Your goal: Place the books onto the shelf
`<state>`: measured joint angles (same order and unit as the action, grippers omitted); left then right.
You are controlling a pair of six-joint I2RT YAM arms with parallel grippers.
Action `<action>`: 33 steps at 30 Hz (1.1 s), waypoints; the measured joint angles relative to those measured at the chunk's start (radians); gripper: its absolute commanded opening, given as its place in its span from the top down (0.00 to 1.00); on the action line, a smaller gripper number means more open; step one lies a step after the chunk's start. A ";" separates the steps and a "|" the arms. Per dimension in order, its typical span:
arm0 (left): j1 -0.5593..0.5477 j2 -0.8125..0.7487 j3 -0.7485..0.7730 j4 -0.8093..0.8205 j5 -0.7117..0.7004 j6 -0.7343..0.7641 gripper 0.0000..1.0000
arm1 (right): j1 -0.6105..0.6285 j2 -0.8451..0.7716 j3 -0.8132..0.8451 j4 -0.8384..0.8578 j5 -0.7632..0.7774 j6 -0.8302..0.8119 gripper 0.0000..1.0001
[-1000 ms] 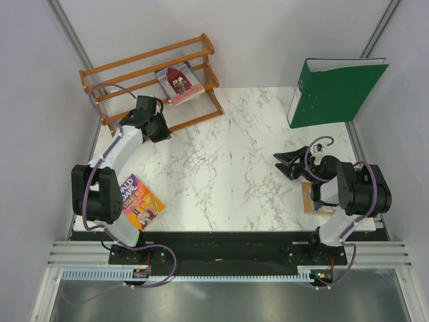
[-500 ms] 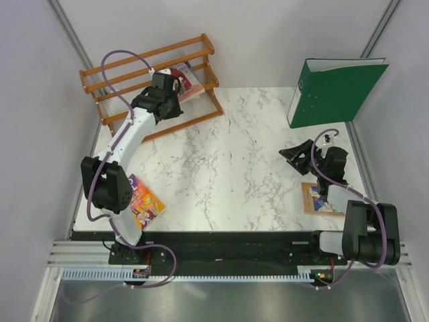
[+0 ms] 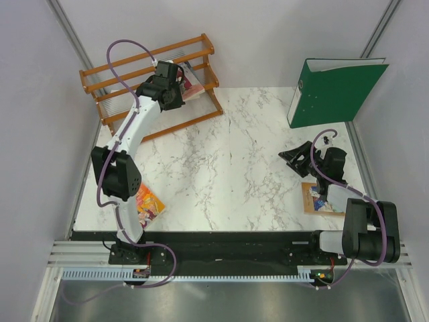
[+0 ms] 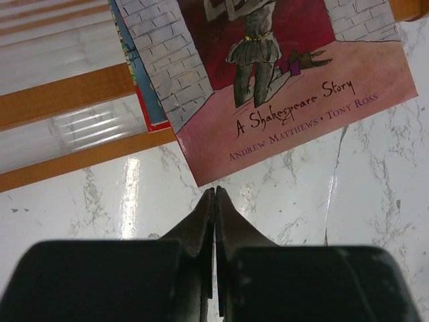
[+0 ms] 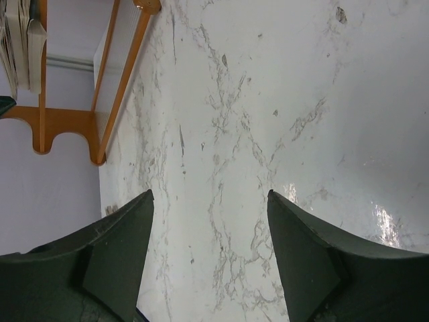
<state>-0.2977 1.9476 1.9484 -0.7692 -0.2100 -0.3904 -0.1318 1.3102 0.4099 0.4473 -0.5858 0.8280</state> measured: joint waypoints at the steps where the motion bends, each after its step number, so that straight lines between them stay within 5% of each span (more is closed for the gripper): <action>1: 0.000 0.004 0.008 -0.007 -0.003 0.000 0.98 | 0.000 0.000 0.000 0.000 0.000 -0.002 0.24; 33: 0.094 0.056 0.119 -0.063 0.038 0.000 0.98 | 0.000 -0.006 0.000 -0.045 0.016 -0.025 0.12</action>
<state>-0.2035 2.0041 2.0678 -0.8326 -0.1722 -0.3904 -0.1318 1.3041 0.4099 0.4019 -0.5697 0.8028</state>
